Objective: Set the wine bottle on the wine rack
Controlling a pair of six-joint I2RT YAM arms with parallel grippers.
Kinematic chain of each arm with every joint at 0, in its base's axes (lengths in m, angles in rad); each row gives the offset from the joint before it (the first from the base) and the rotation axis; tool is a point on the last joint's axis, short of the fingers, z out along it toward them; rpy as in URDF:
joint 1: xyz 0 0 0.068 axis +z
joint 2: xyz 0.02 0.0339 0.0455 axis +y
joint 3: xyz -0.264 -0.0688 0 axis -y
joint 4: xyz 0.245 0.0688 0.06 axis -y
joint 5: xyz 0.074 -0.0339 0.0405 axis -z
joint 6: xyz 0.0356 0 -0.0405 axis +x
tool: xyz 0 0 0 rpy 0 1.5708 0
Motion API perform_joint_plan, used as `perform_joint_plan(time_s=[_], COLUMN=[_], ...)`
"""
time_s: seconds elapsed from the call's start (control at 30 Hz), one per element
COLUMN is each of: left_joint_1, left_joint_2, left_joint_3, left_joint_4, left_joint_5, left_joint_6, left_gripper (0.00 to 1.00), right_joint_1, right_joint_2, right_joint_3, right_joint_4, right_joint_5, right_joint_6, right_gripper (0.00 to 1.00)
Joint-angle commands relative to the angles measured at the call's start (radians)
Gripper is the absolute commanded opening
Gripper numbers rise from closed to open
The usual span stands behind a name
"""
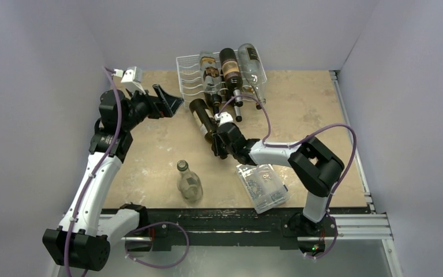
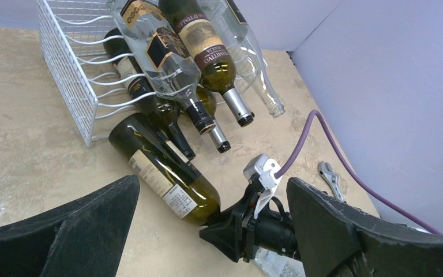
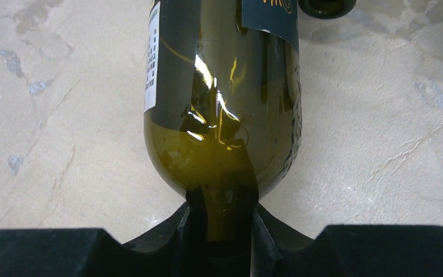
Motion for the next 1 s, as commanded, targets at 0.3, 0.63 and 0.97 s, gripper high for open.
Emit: perform_joint_plan(time_s=[0.3,0.63,0.97], left_joint_1=[0.011,0.020,0.042], left_joint_2=[-0.036,-0.035,-0.029], left_joint_3=[0.038,0.033,0.031], left_joint_4=[0.059,0.072,0.080], left_joint_5=[0.040,0.052,0.060], left_joint_6=[-0.039,-0.055,-0.065], left_gripper=[1.00,1.00,1.00], right_joint_1=[-0.001,-0.004,-0.008], right_joint_2=[0.038,0.112,0.240], right_joint_3=[0.228,0.313,0.483], right_joint_4=[0.118,0.137,0.152], right_joint_5=[0.101,0.162,0.254], right_joint_6=[0.003,-0.005,0.002], right_gripper=[0.00,0.00,0.00])
